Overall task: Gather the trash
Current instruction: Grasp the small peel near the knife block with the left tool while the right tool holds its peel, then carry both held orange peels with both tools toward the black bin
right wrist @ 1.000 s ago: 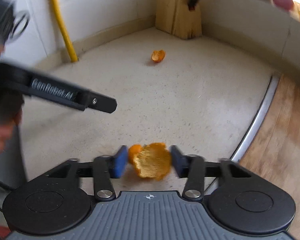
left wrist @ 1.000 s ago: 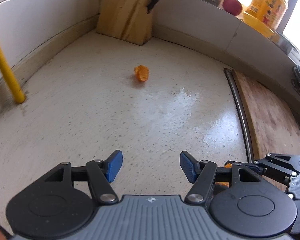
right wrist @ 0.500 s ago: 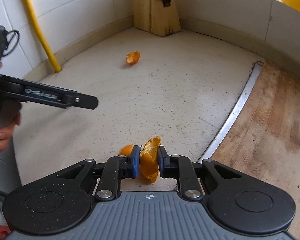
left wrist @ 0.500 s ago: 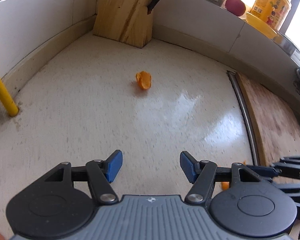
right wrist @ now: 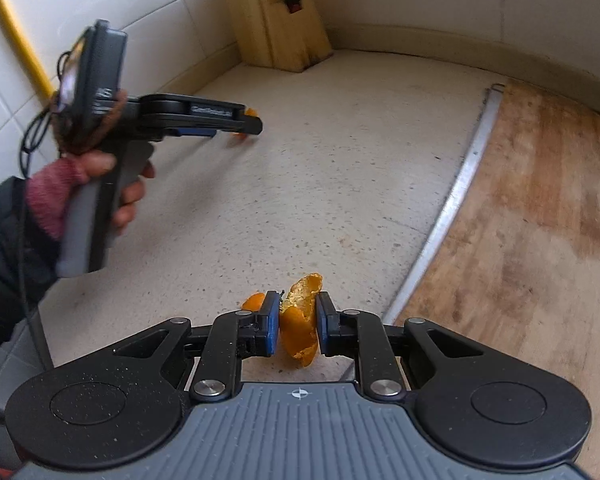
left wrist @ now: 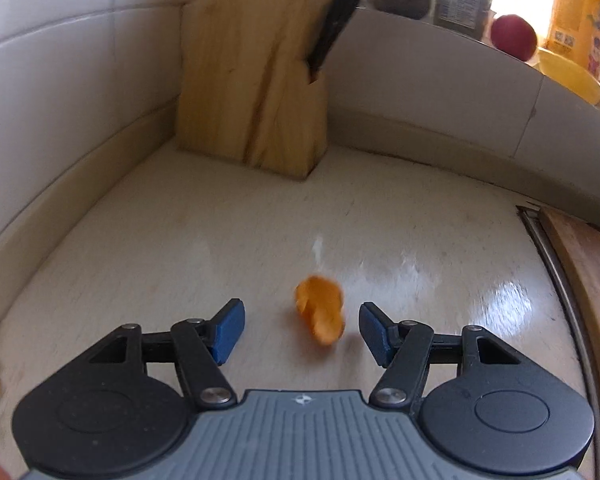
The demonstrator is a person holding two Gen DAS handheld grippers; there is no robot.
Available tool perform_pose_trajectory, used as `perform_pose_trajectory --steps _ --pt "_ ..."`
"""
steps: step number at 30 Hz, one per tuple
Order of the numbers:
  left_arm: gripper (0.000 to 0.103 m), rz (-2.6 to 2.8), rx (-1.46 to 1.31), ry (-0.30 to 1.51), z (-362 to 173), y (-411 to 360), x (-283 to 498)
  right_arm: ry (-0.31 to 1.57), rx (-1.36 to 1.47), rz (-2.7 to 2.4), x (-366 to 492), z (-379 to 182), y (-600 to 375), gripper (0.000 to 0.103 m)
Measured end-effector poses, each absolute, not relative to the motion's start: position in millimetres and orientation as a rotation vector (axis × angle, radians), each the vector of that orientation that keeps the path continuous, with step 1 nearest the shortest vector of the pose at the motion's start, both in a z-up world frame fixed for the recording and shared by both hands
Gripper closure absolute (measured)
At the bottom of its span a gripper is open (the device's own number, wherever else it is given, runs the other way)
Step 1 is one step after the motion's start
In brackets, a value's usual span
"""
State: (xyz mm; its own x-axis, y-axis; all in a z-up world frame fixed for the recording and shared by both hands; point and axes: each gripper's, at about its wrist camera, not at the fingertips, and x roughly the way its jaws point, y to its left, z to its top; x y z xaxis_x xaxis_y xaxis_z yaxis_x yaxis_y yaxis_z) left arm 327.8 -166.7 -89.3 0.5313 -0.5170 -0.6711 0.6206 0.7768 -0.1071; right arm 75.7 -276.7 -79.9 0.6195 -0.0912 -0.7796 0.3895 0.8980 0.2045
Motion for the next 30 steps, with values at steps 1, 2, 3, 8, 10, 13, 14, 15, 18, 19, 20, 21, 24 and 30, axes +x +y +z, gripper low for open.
perform_pose_trajectory --steps 1,2,3,8,10,13,14,15,18,19,20,21,24,30 --pt "0.064 -0.690 0.168 0.735 -89.4 -170.9 326.1 0.859 0.382 -0.287 77.5 -79.4 -279.3 0.077" --pt "0.085 -0.691 0.194 0.727 -88.7 -175.4 323.0 0.854 0.388 -0.290 74.9 -78.3 -279.6 0.075" --pt "0.086 -0.699 0.207 0.732 -86.9 -177.7 320.1 0.845 0.390 -0.292 71.6 -76.5 -279.7 0.074" --pt "0.092 -0.778 0.131 0.819 -79.3 -159.2 304.1 0.800 0.421 -0.296 59.1 -71.0 -282.6 0.073" --pt "0.093 -0.811 0.070 0.855 -74.9 -142.4 296.4 0.798 0.463 -0.287 57.7 -74.4 -285.0 0.073" --pt "0.093 -0.816 0.029 0.867 -68.2 -119.0 285.1 0.786 0.494 -0.283 54.0 -75.7 -286.5 0.073" --pt "0.093 -0.814 0.014 0.874 -66.2 -111.6 281.7 0.779 0.515 -0.275 53.8 -75.6 -287.5 0.073" --pt "0.093 -0.810 -0.003 0.882 -64.8 -104.1 278.2 0.770 0.532 -0.269 51.3 -75.6 -287.8 0.073" --pt "0.093 -0.804 -0.021 0.880 -61.0 -89.4 267.7 0.749 0.532 -0.264 52.8 -72.3 -287.3 0.073" --pt "0.093 -0.802 -0.026 0.881 -58.9 -83.0 263.2 0.746 0.523 -0.263 53.4 -70.6 -286.4 0.073" --pt "0.093 -0.801 -0.034 0.888 -58.8 -79.0 259.4 0.744 0.519 -0.259 54.6 -69.5 -286.3 0.073" --pt "0.093 -0.802 -0.040 0.896 -59.9 -76.7 257.4 0.743 0.515 -0.254 56.1 -68.4 -285.9 0.073" --pt "0.093 -0.804 -0.046 0.911 -62.1 -71.7 242.7 0.751 0.488 -0.240 60.3 -68.0 -283.2 0.073" --pt "0.093 -0.737 -0.068 0.907 -66.2 -62.4 210.0 0.792 0.440 -0.157 71.4 -81.1 -281.4 0.073"
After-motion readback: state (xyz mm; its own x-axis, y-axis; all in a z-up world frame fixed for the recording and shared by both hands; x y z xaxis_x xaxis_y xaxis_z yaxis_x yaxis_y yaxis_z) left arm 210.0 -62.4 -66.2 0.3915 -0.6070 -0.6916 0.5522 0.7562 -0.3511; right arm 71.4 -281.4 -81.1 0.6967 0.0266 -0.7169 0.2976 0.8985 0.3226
